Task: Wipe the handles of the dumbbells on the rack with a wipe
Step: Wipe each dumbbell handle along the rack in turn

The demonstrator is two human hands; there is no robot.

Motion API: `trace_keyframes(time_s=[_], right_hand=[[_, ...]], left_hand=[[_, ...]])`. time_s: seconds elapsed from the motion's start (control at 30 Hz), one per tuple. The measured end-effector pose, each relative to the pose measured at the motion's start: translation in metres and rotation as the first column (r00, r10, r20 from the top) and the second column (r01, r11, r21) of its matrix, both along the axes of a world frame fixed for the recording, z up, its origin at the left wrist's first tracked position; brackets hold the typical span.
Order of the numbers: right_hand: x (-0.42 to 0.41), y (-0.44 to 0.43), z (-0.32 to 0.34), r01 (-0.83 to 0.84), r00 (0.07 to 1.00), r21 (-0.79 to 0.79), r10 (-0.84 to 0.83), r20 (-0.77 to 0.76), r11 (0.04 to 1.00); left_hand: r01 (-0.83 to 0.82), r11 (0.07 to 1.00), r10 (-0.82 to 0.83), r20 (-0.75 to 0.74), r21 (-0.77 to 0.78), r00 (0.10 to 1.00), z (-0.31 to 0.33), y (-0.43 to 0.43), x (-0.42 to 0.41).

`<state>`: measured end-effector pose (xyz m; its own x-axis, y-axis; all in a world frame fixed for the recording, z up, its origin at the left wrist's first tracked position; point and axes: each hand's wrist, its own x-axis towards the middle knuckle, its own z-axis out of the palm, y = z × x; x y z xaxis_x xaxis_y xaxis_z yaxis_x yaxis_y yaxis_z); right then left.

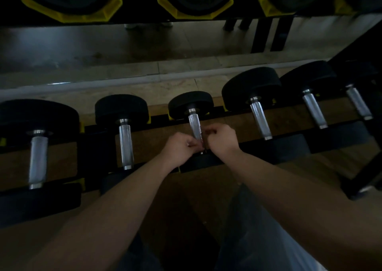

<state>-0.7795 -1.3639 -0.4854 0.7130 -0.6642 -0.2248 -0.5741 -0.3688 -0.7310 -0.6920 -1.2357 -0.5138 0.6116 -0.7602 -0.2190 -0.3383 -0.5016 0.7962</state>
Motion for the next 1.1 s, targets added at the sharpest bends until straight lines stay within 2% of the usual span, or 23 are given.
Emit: trace_keyframes(time_s=[0.07,0.17,0.3,0.4,0.53,0.57,0.63,0.73,0.83,0.9,1.0,1.1], right_hand=[[-0.001,0.006,0.004,-0.028,0.999,-0.034,0.029,0.025,0.999],[0.003,0.020,0.015,-0.196,0.977,-0.029,0.197,0.077,0.980],[0.025,0.048,0.021,-0.470,0.882,-0.024,0.471,0.031,0.882],[0.049,0.075,0.016,-0.469,0.881,-0.020,0.469,0.056,0.883],[0.086,0.111,0.004,-0.385,0.916,-0.139,0.397,0.065,0.912],[0.094,0.119,0.002,-0.386,0.913,-0.182,0.403,0.065,0.904],[0.110,0.134,-0.002,-0.396,0.901,-0.256,0.427,0.075,0.882],[0.125,0.148,-0.004,-0.407,0.894,-0.324,0.445,0.049,0.854],[0.118,0.151,-0.004,-0.549,0.825,-0.395,0.554,-0.111,0.737],[0.105,0.148,-0.002,-0.664,0.745,-0.320,0.634,-0.209,0.676],[0.094,0.145,-0.004,-0.687,0.725,-0.159,0.651,-0.226,0.709],[0.104,0.146,-0.011,-0.564,0.825,-0.167,0.560,-0.078,0.809]], left_hand=[[-0.016,0.999,0.016,0.001,-0.039,1.000,0.005,0.008,0.004],[-0.160,0.975,0.154,-0.050,-0.151,0.987,0.018,0.026,0.017],[-0.257,0.960,0.236,-0.166,-0.115,0.957,0.030,0.065,0.039],[-0.319,0.944,0.303,-0.168,-0.081,0.938,0.028,0.097,0.057],[-0.466,0.883,0.469,0.051,-0.056,0.882,0.021,0.136,0.080],[-0.507,0.859,0.511,0.065,-0.071,0.857,0.018,0.144,0.084],[-0.533,0.844,0.535,0.007,-0.059,0.845,0.012,0.158,0.089],[-0.453,0.891,0.447,-0.109,-0.032,0.888,0.002,0.170,0.094],[-0.428,0.900,0.404,-0.208,-0.084,0.891,-0.001,0.176,0.102],[-0.426,0.901,0.394,-0.249,-0.088,0.885,-0.002,0.177,0.106],[-0.449,0.890,0.415,-0.267,-0.077,0.870,-0.001,0.175,0.109],[-0.493,0.867,0.453,-0.294,-0.075,0.842,-0.002,0.171,0.113]])
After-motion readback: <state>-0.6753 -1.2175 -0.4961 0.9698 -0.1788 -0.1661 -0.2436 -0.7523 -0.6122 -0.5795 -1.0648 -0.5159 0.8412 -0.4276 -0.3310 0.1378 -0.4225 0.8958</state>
